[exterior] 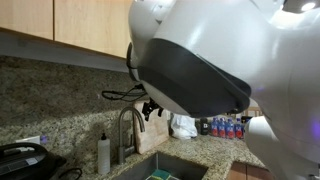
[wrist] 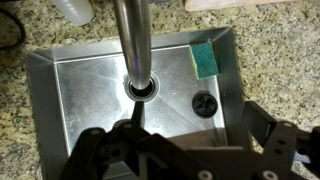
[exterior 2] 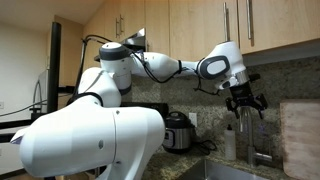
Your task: Turn the tap nozzle to the right
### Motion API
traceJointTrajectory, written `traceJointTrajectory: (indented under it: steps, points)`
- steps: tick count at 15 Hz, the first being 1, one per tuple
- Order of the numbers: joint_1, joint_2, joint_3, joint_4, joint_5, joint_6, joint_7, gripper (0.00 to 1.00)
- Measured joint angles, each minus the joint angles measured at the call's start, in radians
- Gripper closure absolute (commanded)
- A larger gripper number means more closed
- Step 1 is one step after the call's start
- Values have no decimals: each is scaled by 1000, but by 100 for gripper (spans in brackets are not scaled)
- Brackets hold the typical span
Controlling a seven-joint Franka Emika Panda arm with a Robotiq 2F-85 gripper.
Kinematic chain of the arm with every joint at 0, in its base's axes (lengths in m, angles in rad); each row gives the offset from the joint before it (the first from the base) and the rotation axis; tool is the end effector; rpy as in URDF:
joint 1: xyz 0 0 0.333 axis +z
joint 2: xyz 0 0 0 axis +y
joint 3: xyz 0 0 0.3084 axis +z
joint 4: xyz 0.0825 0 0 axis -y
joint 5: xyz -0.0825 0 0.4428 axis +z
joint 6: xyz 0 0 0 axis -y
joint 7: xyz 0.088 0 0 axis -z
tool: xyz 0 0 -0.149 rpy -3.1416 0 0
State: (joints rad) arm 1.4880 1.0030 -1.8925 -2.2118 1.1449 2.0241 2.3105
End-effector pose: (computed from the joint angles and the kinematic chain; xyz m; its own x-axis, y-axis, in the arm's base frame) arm 0.5696 -0.1085 0.4134 -0.9271 -0.0100 -0.3747 0.0310 0.9942 -0.1032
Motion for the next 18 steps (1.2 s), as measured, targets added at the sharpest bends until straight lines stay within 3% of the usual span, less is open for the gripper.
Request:
traceJointTrajectory:
  steps: [4, 9, 14, 18]
  points:
    - [76, 0, 9, -140, 91, 93, -68, 0]
    - [104, 0, 37, -142, 129, 149, -84, 0]
    - [82, -5, 71, -61, 148, 200, -83, 0]
    - [11, -20, 144, 25, 150, 267, -22, 0]
